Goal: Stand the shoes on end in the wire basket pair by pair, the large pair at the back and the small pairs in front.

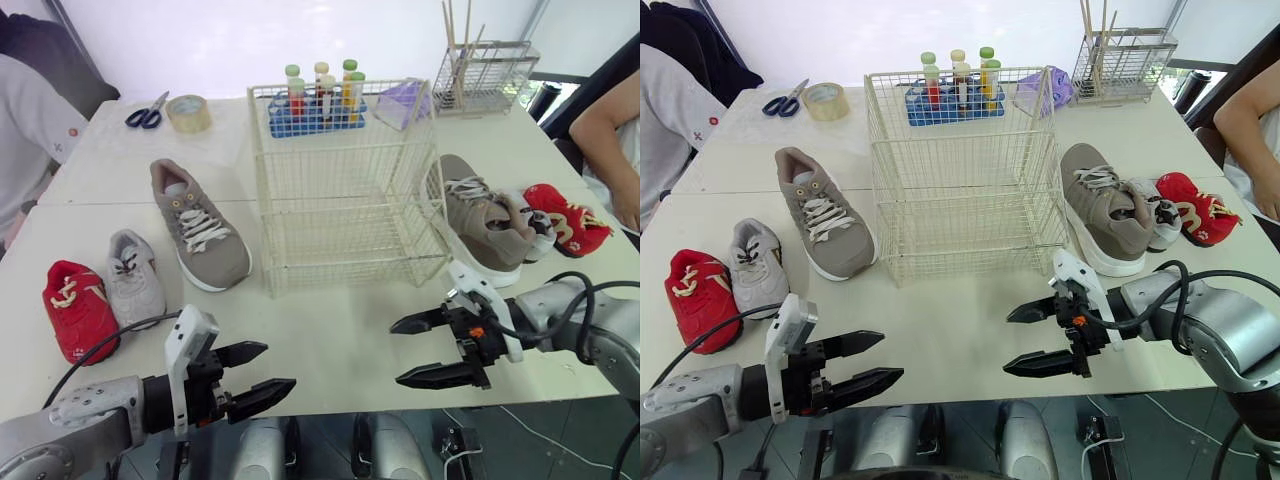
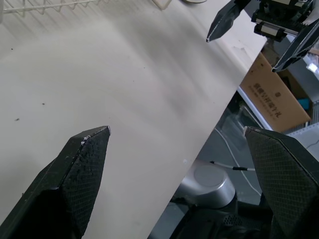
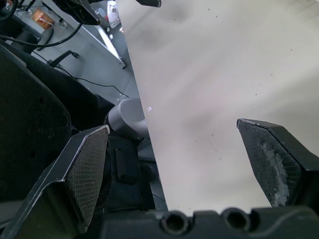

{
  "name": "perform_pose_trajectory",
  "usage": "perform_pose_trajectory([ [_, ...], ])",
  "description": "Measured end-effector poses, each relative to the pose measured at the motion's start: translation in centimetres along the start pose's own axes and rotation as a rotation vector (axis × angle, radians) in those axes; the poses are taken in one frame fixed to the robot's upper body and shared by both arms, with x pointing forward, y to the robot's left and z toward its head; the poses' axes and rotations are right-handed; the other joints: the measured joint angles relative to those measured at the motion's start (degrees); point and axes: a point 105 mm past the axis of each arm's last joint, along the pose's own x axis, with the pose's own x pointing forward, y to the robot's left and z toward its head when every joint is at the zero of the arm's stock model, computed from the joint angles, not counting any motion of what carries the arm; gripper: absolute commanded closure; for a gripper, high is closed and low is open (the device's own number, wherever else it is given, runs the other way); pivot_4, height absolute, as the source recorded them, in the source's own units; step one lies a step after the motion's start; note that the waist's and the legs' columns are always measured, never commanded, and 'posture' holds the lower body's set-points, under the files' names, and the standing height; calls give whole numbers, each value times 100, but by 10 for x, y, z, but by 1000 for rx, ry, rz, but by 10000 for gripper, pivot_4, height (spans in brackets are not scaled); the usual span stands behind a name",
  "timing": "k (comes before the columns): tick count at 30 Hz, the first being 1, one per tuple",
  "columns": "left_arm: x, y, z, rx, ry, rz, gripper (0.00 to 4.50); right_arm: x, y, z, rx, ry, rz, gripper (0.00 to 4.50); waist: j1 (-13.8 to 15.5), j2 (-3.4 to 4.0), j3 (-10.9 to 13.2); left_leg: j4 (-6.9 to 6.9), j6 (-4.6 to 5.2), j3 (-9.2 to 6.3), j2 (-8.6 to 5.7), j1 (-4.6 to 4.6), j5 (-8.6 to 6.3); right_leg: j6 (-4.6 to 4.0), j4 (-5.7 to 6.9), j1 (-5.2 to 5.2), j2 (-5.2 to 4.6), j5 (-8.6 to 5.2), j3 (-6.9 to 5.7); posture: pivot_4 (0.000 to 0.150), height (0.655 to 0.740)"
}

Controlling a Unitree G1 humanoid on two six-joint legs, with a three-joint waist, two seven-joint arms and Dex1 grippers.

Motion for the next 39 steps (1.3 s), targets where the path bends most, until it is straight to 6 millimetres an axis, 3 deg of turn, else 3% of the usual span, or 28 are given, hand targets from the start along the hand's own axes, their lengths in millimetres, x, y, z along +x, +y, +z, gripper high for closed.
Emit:
perform_pose_trajectory([
  [22, 3, -1, 10, 2, -37, -7, 0, -2, -5, 8, 19, -35, -24, 173, 1, 0, 0, 7, 1, 0, 0, 0, 0, 3, 3, 2, 1, 2, 0, 1500, 7400],
  [27, 7, -8, 4, -24, -20, -77, 0, -32, -7, 0, 103, -74, -194, 173, 67, 0, 0, 11, 5, -2, -2, -1, -3, 0, 2, 9, -4, 0, -4, 1500, 7400],
  [31, 26, -22, 37, 148, -38, -261, 0, -65, 3, -5, 127, -221, -430, 173, 261, -1, -5, 41, 7, -22, 6, -2, -4, 2, 4, 33, 17, 1, -14, 1500, 7400],
  [36, 37, -47, 65, 275, -85, -410, 0, -110, 12, -29, 227, -330, -764, 173, 224, -4, -17, 48, 23, -10, 4, 8, -14, 18, -1, 46, 13, 9, -2, 1500, 7400],
  [39, 37, -55, 80, 326, -117, -428, 0, -133, 3, -37, 239, -423, -1000, 173, 133, -7, -22, 48, 21, -8, 5, 13, -13, 18, 1, 46, 15, 8, 3, 1500, 7400],
])
